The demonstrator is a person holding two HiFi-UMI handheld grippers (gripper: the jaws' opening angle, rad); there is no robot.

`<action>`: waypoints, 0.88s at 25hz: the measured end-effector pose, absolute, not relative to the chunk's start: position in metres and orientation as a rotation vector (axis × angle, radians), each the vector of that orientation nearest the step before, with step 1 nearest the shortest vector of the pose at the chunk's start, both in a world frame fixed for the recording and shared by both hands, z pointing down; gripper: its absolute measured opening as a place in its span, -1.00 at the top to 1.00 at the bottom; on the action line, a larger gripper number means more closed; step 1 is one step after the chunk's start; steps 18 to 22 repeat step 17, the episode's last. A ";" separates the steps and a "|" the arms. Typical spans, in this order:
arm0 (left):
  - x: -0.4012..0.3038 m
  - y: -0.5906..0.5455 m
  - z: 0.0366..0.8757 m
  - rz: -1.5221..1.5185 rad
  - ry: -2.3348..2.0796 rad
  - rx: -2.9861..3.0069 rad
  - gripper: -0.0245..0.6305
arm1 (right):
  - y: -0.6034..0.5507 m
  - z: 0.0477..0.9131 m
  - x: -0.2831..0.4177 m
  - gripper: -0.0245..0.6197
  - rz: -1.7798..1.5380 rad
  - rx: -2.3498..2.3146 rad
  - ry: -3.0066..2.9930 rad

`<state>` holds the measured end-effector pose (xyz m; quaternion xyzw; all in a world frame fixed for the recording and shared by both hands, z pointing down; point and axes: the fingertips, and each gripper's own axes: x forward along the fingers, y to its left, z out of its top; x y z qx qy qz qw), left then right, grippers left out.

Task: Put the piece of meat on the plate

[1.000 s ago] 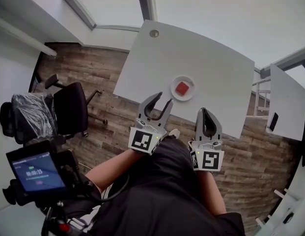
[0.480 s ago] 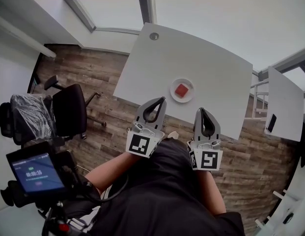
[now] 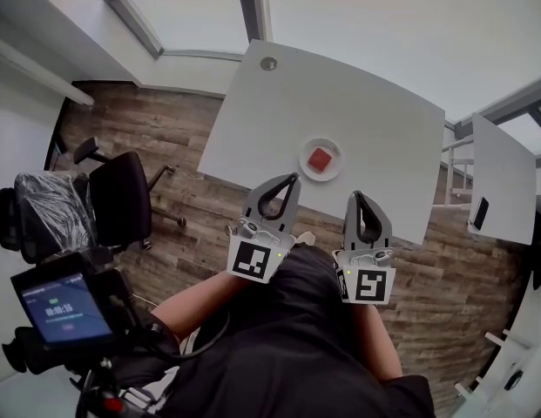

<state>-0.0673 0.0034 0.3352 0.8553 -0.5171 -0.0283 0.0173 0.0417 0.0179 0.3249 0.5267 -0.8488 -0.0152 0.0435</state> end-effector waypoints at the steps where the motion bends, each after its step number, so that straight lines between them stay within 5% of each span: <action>1: -0.065 0.005 0.336 -0.084 -1.596 2.660 0.91 | 0.019 0.325 0.042 0.90 -0.043 1.608 -2.594; 22: -0.041 0.010 0.332 -0.064 -1.510 2.733 0.91 | 0.020 0.326 0.047 0.90 -0.028 1.599 -2.586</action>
